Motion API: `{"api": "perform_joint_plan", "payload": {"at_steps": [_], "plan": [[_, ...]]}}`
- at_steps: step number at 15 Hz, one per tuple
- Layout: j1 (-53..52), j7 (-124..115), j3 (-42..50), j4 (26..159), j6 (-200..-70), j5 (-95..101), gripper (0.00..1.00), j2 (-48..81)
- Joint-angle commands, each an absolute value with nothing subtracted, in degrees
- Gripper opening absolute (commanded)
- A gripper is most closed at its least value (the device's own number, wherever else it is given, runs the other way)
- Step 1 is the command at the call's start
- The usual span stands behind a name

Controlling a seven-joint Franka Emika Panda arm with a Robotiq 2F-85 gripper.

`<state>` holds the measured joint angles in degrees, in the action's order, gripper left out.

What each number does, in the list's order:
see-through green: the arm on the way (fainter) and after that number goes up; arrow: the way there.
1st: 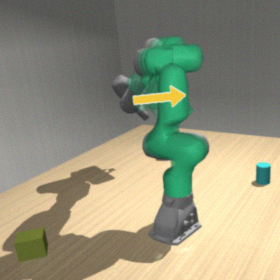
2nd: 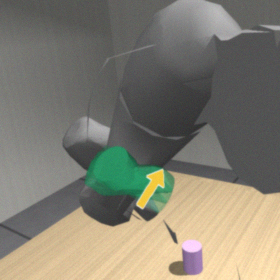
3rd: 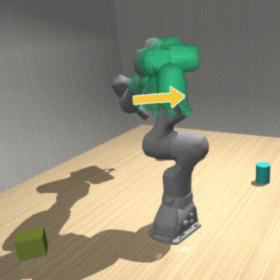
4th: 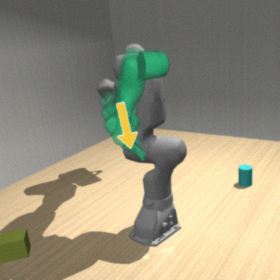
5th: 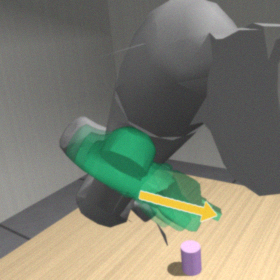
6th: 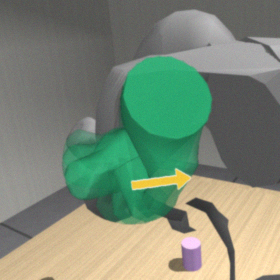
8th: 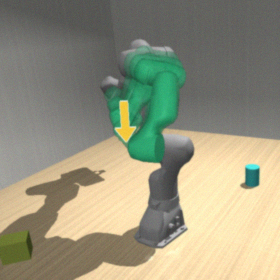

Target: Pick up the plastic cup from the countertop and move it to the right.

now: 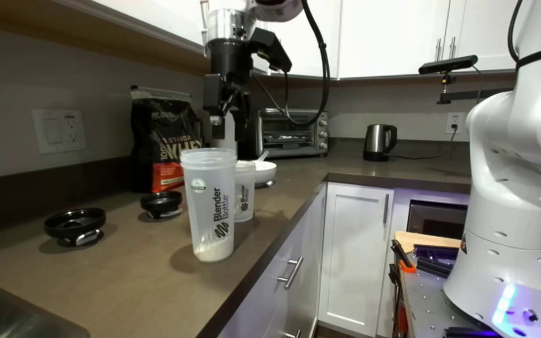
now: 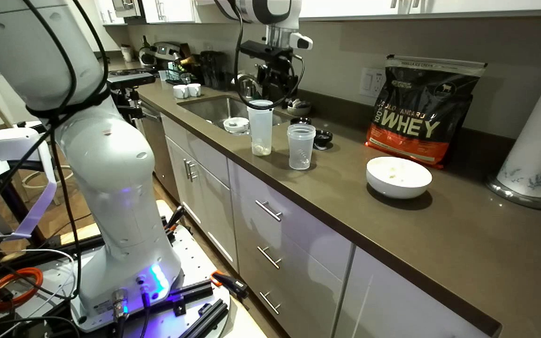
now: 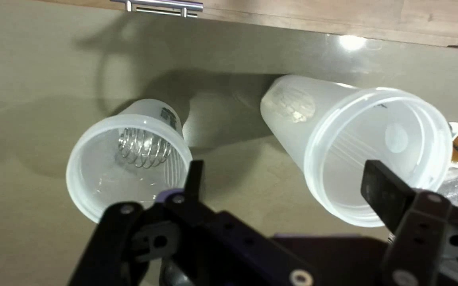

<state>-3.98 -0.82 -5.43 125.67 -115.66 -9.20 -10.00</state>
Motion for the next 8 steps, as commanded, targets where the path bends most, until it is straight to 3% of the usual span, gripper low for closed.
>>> {"api": "perform_joint_plan", "payload": {"at_steps": [1, 3, 4, 5, 8], "plan": [[-4.8, -2.8, -6.2, 122.5, -116.0, -7.3, 1.0, -6.0], [-5.0, -2.7, -6.2, 121.7, -115.9, -7.0, 1.0, -5.0], [-5.1, -2.9, -6.2, 121.5, -115.9, -6.7, 0.75, -4.7], [-5.2, -3.0, -6.3, 121.4, -115.9, -6.4, 0.74, -4.5], [-5.4, -2.9, -6.6, 121.3, -115.7, -5.8, 0.53, -4.2]]}}
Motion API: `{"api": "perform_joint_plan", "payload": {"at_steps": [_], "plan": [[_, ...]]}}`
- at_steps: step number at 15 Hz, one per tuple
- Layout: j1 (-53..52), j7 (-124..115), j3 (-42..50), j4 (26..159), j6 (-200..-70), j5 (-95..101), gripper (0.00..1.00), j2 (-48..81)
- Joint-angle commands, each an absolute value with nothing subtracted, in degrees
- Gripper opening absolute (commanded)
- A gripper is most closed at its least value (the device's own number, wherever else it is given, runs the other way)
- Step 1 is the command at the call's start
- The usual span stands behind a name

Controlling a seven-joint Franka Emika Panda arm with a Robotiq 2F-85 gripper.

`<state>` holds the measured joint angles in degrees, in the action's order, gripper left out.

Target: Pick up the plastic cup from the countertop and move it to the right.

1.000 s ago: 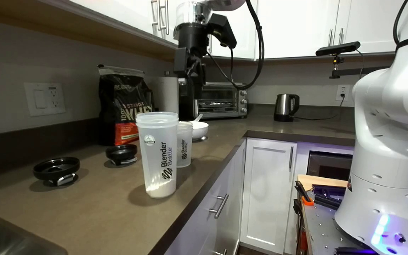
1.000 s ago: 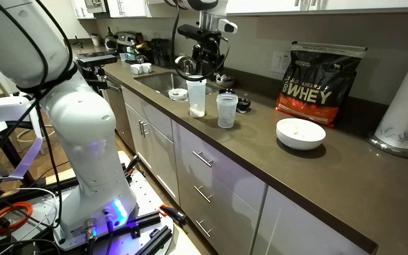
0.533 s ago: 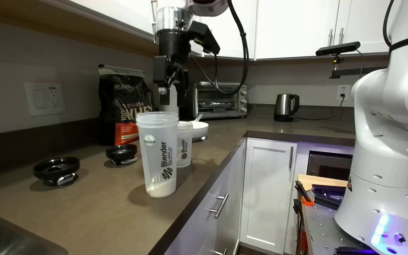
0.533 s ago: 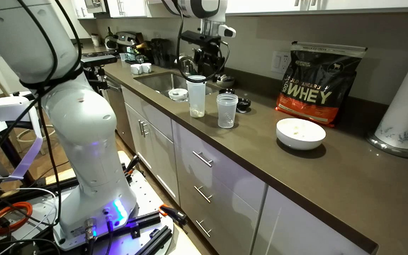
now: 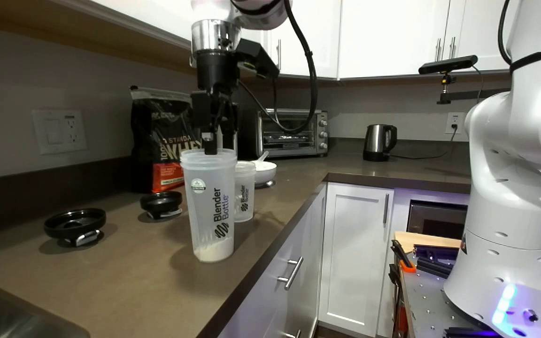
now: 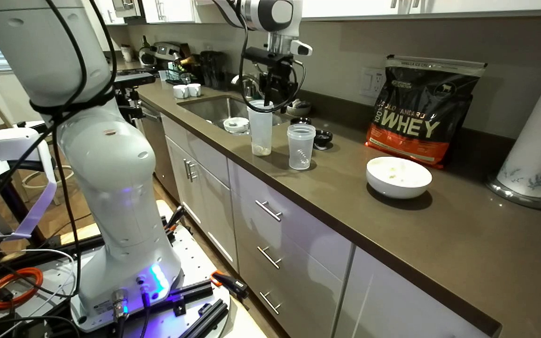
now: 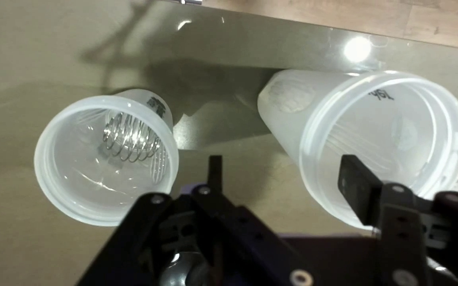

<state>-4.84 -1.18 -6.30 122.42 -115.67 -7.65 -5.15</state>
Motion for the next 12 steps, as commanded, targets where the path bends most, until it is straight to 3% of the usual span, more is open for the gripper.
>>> {"api": "perform_joint_plan", "payload": {"at_steps": [1, 8, 12], "plan": [[-5.4, -3.0, -6.7, 121.4, -115.8, -5.6, 0.46, -4.1], [-6.4, -3.1, -7.4, 121.6, -114.9, -5.3, 0.02, -4.1], [-7.1, -2.9, -7.8, 121.2, -113.7, -4.8, 0.02, -4.6]]}}
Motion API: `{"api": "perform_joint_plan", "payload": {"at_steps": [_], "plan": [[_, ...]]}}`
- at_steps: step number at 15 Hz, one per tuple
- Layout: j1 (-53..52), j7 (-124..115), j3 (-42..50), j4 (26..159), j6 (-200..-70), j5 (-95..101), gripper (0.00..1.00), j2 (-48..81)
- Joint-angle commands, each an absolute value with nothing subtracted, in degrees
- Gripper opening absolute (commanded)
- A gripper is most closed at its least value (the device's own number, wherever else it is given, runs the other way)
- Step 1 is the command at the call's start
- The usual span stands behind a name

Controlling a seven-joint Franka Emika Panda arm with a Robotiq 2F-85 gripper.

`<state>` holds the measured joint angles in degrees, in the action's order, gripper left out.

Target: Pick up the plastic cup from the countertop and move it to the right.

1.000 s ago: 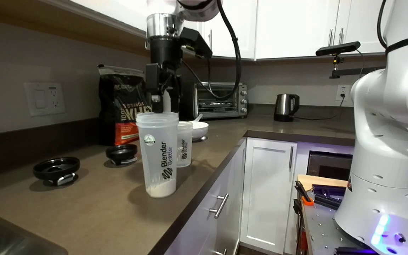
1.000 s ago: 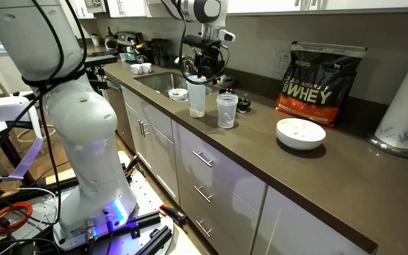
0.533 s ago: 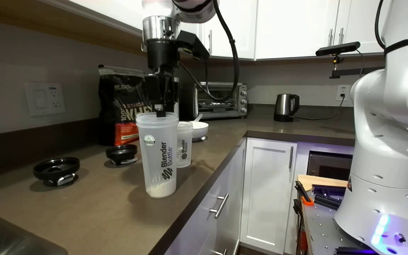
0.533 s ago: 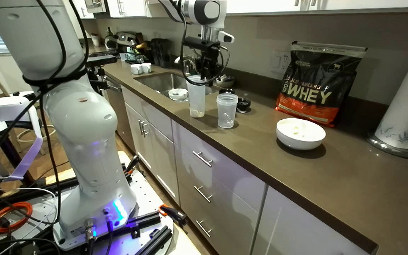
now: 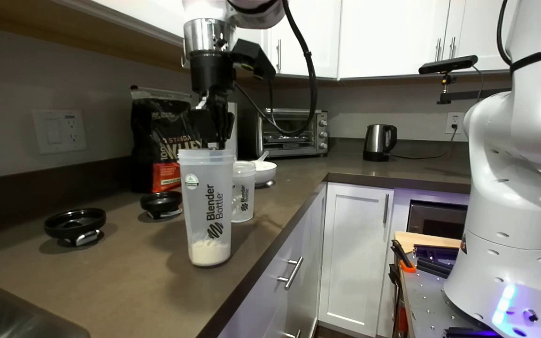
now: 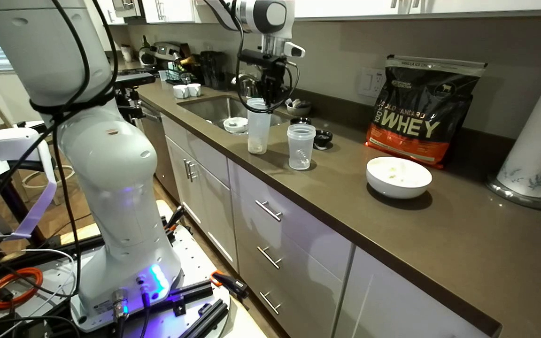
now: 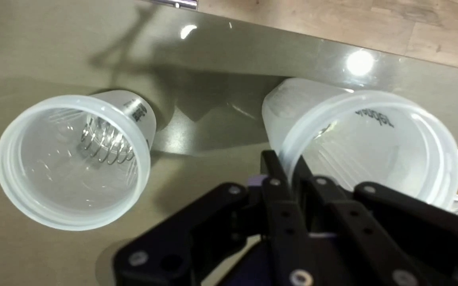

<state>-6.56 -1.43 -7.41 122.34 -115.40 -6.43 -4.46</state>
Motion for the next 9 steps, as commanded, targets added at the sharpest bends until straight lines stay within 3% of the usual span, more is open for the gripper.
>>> {"api": "perform_joint_plan", "payload": {"at_steps": [1, 9], "plan": [[-7.2, -2.7, -7.9, 121.1, -113.2, -4.7, 0.02, -4.8], [-7.5, -5.6, -9.1, 117.8, -108.4, 3.0, 0.02, -6.4]]}}
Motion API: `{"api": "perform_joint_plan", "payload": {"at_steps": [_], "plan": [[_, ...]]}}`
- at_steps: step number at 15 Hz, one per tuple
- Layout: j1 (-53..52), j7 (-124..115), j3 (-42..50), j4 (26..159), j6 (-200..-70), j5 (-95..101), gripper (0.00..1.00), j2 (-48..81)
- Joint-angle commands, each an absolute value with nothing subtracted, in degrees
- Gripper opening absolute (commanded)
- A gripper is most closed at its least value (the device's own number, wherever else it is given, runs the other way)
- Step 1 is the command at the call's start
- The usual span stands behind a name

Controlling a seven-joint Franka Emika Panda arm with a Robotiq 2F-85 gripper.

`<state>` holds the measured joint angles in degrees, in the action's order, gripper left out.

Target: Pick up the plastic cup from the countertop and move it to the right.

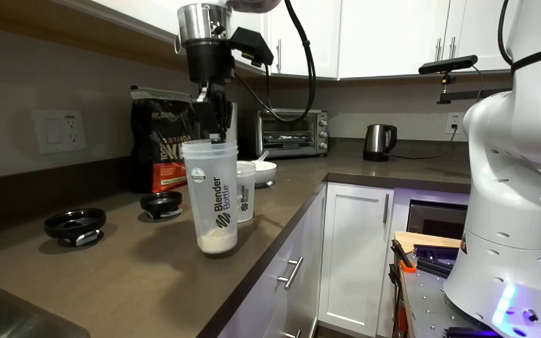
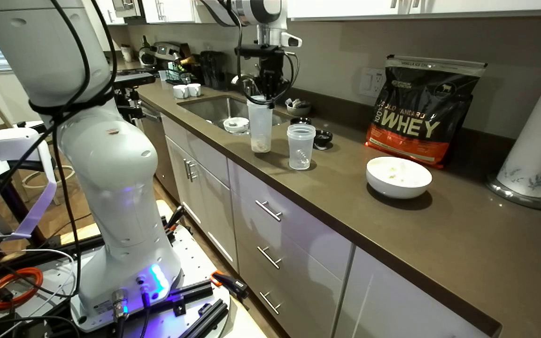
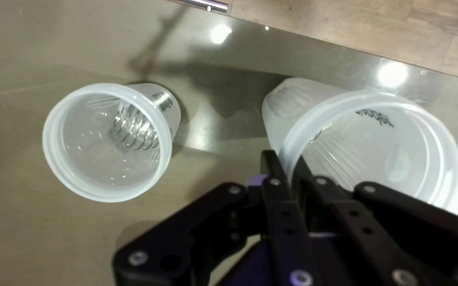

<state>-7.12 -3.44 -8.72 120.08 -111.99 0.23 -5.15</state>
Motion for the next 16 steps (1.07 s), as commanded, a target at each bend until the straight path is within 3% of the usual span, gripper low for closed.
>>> {"api": "perform_joint_plan", "payload": {"at_steps": [1, 16], "plan": [[-7.5, -5.6, -9.1, 117.1, -107.6, 3.5, 0.02, -6.6], [-6.4, -6.6, -8.3, 107.8, -102.5, 7.9, 0.02, -11.5]]}}
